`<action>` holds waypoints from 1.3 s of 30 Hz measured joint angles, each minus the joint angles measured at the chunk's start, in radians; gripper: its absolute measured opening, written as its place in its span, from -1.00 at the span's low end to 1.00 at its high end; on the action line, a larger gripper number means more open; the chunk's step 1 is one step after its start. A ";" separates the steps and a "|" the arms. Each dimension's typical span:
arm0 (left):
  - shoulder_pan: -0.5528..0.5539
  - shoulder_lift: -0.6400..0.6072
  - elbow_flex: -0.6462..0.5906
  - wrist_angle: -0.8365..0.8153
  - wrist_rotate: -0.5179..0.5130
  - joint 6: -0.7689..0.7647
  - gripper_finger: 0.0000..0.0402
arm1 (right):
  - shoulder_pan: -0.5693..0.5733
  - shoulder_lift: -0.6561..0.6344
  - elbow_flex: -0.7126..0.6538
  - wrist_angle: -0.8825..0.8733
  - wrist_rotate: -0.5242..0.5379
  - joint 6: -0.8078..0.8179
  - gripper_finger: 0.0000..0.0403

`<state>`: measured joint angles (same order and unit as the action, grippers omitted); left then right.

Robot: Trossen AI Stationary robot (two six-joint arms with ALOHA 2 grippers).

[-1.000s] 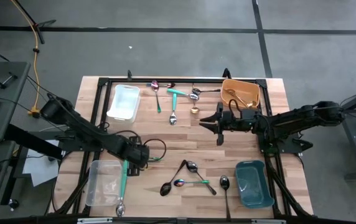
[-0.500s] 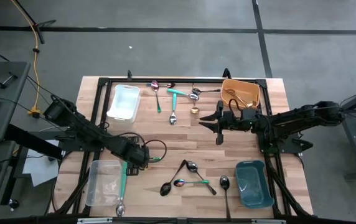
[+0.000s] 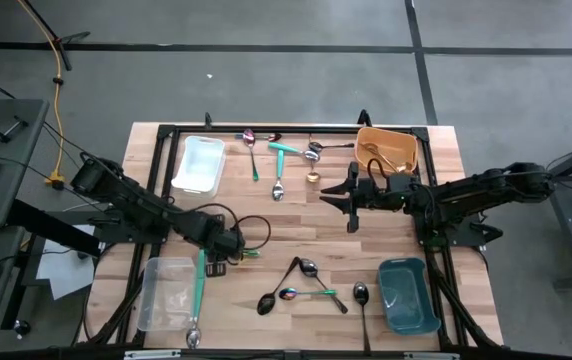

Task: Sort silverware by color (type)
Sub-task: Put the violet spoon into the white bin

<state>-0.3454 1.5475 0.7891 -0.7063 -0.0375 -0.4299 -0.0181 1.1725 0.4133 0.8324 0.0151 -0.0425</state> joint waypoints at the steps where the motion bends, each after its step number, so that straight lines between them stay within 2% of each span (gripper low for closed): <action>1: -0.001 0.000 0.000 0.000 0.009 0.014 -0.51 | 0.000 0.000 0.000 -0.002 0.000 0.000 -0.66; 21: -0.004 0.098 0.006 0.002 0.021 0.035 -0.50 | 0.000 0.000 0.000 -0.020 0.000 0.000 -0.66; 26: 0.001 0.084 0.003 0.001 0.007 0.015 -0.65 | 0.000 0.000 0.000 -0.022 0.000 0.001 -0.66; 30: 0.008 0.056 0.028 -0.029 -0.040 0.045 -0.93 | 0.000 0.000 0.000 -0.022 0.000 0.019 -0.66; 37: 0.041 -0.079 0.102 -0.086 -0.161 0.122 -0.95 | 0.000 0.000 0.000 -0.022 0.000 0.018 -0.66; 39: 0.050 -0.140 0.112 -0.055 -0.229 0.134 -0.97 | 0.000 0.000 0.000 -0.022 0.000 0.017 -0.66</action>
<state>-0.2958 1.4075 0.9010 -0.7612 -0.2665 -0.2962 -0.0177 1.1721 0.4137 0.8109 0.0151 -0.0257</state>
